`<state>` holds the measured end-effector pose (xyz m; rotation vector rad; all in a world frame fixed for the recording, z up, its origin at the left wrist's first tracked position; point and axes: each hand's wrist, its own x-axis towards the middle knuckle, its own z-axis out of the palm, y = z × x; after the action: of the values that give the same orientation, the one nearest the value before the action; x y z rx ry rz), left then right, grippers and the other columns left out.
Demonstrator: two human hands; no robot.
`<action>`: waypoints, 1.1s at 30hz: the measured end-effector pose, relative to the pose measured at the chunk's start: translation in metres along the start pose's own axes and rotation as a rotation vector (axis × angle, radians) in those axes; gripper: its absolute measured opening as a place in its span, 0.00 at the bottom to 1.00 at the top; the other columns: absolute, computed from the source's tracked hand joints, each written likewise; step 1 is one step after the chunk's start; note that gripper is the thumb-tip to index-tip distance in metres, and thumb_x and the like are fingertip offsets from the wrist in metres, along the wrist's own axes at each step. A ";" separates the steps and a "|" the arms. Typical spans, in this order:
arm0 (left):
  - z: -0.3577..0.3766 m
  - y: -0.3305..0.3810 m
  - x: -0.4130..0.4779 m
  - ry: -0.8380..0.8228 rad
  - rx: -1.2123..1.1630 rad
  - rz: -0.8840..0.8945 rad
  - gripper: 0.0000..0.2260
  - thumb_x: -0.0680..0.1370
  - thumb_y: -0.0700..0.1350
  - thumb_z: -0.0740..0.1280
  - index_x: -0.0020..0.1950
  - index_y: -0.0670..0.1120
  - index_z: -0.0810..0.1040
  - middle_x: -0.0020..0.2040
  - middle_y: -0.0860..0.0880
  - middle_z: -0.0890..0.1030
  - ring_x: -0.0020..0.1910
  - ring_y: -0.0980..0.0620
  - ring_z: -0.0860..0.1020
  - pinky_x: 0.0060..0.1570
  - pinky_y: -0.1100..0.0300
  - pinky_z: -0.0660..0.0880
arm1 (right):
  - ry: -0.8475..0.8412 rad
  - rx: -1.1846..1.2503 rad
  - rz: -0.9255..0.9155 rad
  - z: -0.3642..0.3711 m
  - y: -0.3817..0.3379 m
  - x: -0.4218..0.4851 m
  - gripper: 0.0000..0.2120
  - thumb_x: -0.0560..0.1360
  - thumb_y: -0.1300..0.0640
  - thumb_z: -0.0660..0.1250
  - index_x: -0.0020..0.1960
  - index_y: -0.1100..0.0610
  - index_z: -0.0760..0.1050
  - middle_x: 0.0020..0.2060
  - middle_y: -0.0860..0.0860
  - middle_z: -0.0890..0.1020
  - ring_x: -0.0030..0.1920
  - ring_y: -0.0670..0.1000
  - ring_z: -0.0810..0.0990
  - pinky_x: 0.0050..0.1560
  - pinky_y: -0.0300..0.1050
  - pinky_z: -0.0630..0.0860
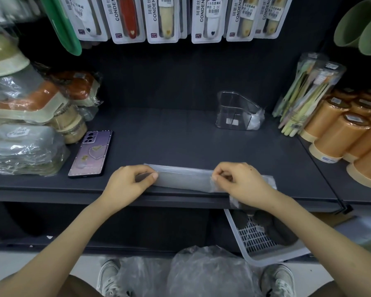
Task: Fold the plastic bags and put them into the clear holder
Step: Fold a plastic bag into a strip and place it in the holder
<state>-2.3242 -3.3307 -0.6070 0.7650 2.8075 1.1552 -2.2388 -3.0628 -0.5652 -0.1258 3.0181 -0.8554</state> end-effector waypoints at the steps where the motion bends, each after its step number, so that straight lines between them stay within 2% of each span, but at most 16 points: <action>1: 0.001 0.001 0.001 0.023 0.017 -0.013 0.08 0.72 0.61 0.60 0.38 0.62 0.77 0.40 0.70 0.79 0.46 0.57 0.79 0.45 0.64 0.69 | -0.019 0.040 0.030 -0.002 0.000 0.005 0.08 0.78 0.56 0.62 0.42 0.50 0.74 0.35 0.46 0.84 0.34 0.45 0.80 0.41 0.41 0.74; 4: 0.005 0.000 0.006 0.077 0.056 -0.022 0.16 0.72 0.61 0.58 0.43 0.54 0.82 0.38 0.62 0.82 0.46 0.50 0.80 0.45 0.58 0.69 | -0.061 0.108 0.083 -0.004 0.002 0.019 0.11 0.79 0.56 0.60 0.39 0.49 0.74 0.28 0.49 0.80 0.24 0.46 0.75 0.34 0.38 0.73; 5: 0.005 -0.001 0.008 0.080 0.063 -0.032 0.18 0.72 0.61 0.58 0.45 0.52 0.83 0.39 0.59 0.82 0.46 0.49 0.80 0.45 0.58 0.69 | -0.063 0.127 0.100 -0.003 0.004 0.023 0.11 0.79 0.55 0.61 0.38 0.49 0.75 0.27 0.48 0.79 0.25 0.47 0.75 0.36 0.43 0.75; 8: 0.006 -0.001 0.015 0.070 0.054 -0.069 0.17 0.72 0.59 0.58 0.46 0.52 0.83 0.38 0.56 0.81 0.44 0.48 0.80 0.44 0.59 0.67 | -0.052 0.215 0.147 -0.002 0.010 0.029 0.16 0.79 0.45 0.61 0.36 0.50 0.75 0.30 0.54 0.79 0.35 0.60 0.80 0.44 0.55 0.77; 10: 0.006 0.000 0.017 0.052 0.070 -0.082 0.16 0.71 0.61 0.57 0.42 0.55 0.81 0.37 0.55 0.82 0.43 0.48 0.79 0.42 0.58 0.68 | -0.038 0.270 0.194 -0.003 0.012 0.030 0.17 0.76 0.40 0.63 0.36 0.50 0.78 0.32 0.52 0.82 0.40 0.55 0.83 0.50 0.55 0.79; 12: 0.006 0.001 0.019 0.030 0.101 -0.116 0.14 0.71 0.61 0.57 0.38 0.55 0.78 0.36 0.54 0.82 0.41 0.49 0.79 0.41 0.58 0.70 | -0.031 0.248 0.223 -0.002 0.015 0.032 0.14 0.74 0.44 0.68 0.36 0.52 0.80 0.30 0.48 0.83 0.38 0.46 0.82 0.51 0.50 0.79; 16: 0.006 0.006 0.021 0.019 0.056 -0.213 0.11 0.70 0.58 0.62 0.40 0.54 0.80 0.38 0.57 0.83 0.44 0.53 0.80 0.46 0.57 0.74 | -0.019 0.145 0.275 0.006 0.020 0.036 0.11 0.73 0.51 0.72 0.33 0.51 0.79 0.25 0.41 0.80 0.31 0.42 0.77 0.47 0.48 0.79; 18: 0.005 0.008 0.022 0.000 0.039 -0.268 0.06 0.72 0.55 0.67 0.43 0.55 0.80 0.40 0.57 0.83 0.45 0.53 0.80 0.44 0.58 0.73 | -0.008 0.097 0.279 0.009 0.019 0.037 0.11 0.73 0.50 0.71 0.34 0.50 0.78 0.28 0.42 0.81 0.34 0.43 0.79 0.46 0.45 0.79; 20: 0.000 0.013 0.020 0.004 0.014 -0.350 0.12 0.67 0.54 0.66 0.49 0.54 0.80 0.43 0.56 0.82 0.46 0.51 0.80 0.45 0.57 0.73 | -0.001 0.053 0.271 0.011 0.018 0.039 0.11 0.74 0.49 0.71 0.34 0.49 0.78 0.32 0.46 0.84 0.39 0.46 0.82 0.46 0.44 0.78; 22: -0.004 0.015 0.015 0.167 0.207 -0.234 0.22 0.64 0.55 0.62 0.55 0.50 0.80 0.49 0.51 0.82 0.50 0.46 0.79 0.49 0.54 0.73 | -0.008 0.019 0.256 0.012 0.019 0.039 0.11 0.74 0.48 0.70 0.34 0.49 0.77 0.31 0.48 0.83 0.36 0.46 0.82 0.46 0.44 0.78; 24: 0.001 0.019 0.011 0.310 0.438 0.043 0.23 0.66 0.53 0.60 0.55 0.44 0.81 0.54 0.45 0.80 0.52 0.40 0.78 0.53 0.49 0.71 | -0.021 -0.003 0.246 0.014 0.020 0.041 0.11 0.74 0.48 0.70 0.34 0.49 0.77 0.26 0.47 0.81 0.33 0.46 0.81 0.46 0.45 0.79; 25: 0.007 0.025 0.010 0.306 0.475 0.168 0.21 0.69 0.51 0.60 0.54 0.43 0.81 0.56 0.43 0.80 0.53 0.39 0.78 0.56 0.48 0.70 | -0.026 -0.009 0.244 0.014 0.021 0.042 0.11 0.74 0.47 0.70 0.35 0.50 0.77 0.25 0.47 0.80 0.32 0.46 0.81 0.46 0.46 0.79; 27: 0.026 0.033 0.011 0.183 0.492 0.314 0.18 0.74 0.48 0.58 0.57 0.42 0.82 0.60 0.42 0.80 0.58 0.39 0.78 0.65 0.47 0.69 | -0.029 -0.015 0.239 0.014 0.021 0.044 0.12 0.74 0.47 0.70 0.34 0.50 0.77 0.26 0.48 0.81 0.31 0.46 0.80 0.46 0.46 0.79; 29: 0.045 0.035 0.012 0.011 0.526 0.280 0.21 0.79 0.49 0.53 0.63 0.42 0.79 0.64 0.42 0.78 0.65 0.40 0.75 0.69 0.47 0.64 | -0.031 -0.010 0.237 0.014 0.022 0.045 0.13 0.75 0.48 0.69 0.33 0.49 0.76 0.26 0.49 0.81 0.30 0.47 0.80 0.45 0.46 0.80; 31: 0.054 0.035 0.013 -0.117 0.564 0.158 0.29 0.79 0.55 0.42 0.72 0.45 0.70 0.73 0.44 0.69 0.73 0.42 0.65 0.73 0.49 0.53 | -0.046 0.003 0.238 0.014 0.022 0.045 0.13 0.76 0.48 0.68 0.33 0.50 0.75 0.26 0.50 0.81 0.28 0.47 0.80 0.43 0.45 0.80; 33: 0.060 0.029 0.014 -0.183 0.560 0.045 0.36 0.75 0.59 0.31 0.78 0.48 0.56 0.78 0.47 0.56 0.78 0.46 0.52 0.75 0.52 0.42 | -0.072 0.011 0.235 0.014 0.021 0.045 0.13 0.77 0.48 0.67 0.35 0.51 0.75 0.26 0.51 0.82 0.26 0.45 0.79 0.41 0.43 0.79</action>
<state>-2.3125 -3.2679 -0.6289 0.9005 2.9764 0.2605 -2.2846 -3.0554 -0.5875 0.1909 2.8843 -0.8260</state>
